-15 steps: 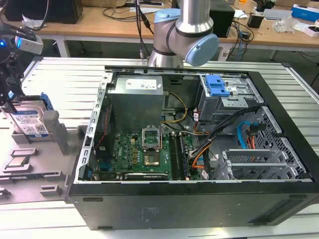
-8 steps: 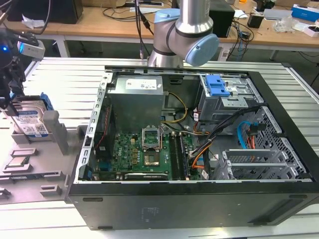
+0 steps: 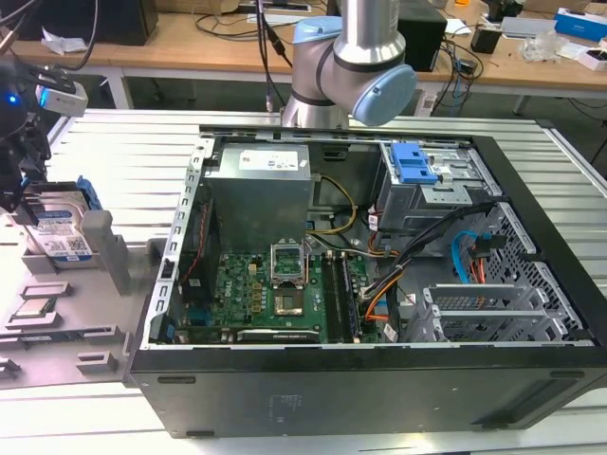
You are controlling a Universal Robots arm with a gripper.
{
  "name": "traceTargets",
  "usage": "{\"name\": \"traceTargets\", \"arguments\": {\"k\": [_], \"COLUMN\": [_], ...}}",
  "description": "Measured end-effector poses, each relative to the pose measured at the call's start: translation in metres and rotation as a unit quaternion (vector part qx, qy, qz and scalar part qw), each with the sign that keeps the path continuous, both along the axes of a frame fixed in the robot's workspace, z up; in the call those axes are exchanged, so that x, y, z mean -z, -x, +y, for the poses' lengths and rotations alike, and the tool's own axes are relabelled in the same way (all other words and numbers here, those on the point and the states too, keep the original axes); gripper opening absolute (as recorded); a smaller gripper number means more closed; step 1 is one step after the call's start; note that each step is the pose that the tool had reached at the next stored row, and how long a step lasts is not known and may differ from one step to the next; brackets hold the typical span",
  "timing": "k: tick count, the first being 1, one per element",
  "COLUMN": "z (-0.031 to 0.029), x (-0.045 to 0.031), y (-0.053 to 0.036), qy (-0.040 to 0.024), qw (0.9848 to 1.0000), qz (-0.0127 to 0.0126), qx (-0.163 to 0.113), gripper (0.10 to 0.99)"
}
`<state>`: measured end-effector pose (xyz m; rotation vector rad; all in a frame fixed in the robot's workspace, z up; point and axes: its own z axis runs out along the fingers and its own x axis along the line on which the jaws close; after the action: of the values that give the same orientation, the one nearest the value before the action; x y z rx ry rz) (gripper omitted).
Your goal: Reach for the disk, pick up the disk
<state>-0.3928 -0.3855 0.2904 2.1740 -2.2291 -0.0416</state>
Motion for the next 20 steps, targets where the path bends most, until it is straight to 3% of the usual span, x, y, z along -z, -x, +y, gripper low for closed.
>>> {"name": "traceTargets", "arguments": {"k": [3,4,6,7,20], "z": [0.0,0.0,0.0,0.0,0.0], "x": [0.0004,0.0004,0.0006,0.0007,0.0019], "y": [0.0,0.0,0.0,0.0,0.0], "qy": [0.0,0.0,-0.0001,0.0,0.0], "qw": [1.0,1.0,1.0,1.0,1.0], "qz": [-0.0001,-0.0001,-0.0001,-0.0001,-0.0001], "qx": [0.0,0.0,0.0,0.0,0.0], "gripper": [0.545,0.463,0.463,0.369,0.365]}}
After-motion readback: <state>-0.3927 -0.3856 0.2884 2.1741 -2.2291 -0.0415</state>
